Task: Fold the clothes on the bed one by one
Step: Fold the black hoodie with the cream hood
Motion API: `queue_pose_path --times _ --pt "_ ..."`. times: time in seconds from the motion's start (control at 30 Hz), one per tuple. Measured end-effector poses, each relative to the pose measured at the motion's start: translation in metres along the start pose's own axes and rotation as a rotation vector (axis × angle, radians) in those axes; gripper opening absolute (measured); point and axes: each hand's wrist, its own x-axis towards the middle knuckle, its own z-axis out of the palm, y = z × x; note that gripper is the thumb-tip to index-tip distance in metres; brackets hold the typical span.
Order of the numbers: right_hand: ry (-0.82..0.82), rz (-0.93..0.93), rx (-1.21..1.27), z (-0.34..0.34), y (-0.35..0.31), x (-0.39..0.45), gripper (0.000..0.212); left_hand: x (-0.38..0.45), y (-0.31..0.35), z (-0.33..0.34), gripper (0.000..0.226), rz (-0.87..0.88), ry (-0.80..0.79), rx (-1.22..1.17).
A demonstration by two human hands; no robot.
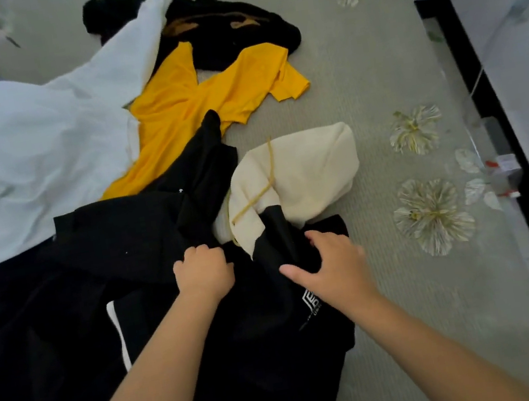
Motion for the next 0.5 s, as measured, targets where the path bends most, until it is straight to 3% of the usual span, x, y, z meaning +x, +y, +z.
queue_pose_path --times 0.07,0.13,0.27,0.37,0.43,0.5 --pt "0.000 -0.075 -0.151 0.004 -0.018 0.003 0.038 -0.003 -0.003 0.001 0.025 0.021 -0.020 0.025" --pt "0.037 -0.054 -0.108 -0.002 -0.019 0.003 0.023 -0.013 -0.008 0.001 0.024 0.040 0.058 0.039" --pt "0.321 0.272 0.359 -0.047 0.045 -0.019 0.016 -0.040 -0.024 -0.009 0.020 -0.030 0.393 -0.245" --pt "0.478 0.451 0.407 -0.077 0.085 -0.039 0.015 -0.061 -0.037 -0.021 0.016 -0.107 0.555 -0.348" --pt "0.425 0.400 0.359 -0.079 0.078 -0.040 0.016 -0.072 -0.045 -0.029 0.014 -0.133 0.518 -0.253" --pt "0.329 0.224 0.290 -0.069 0.049 -0.036 0.016 -0.081 -0.055 -0.032 0.016 -0.164 0.367 -0.068"
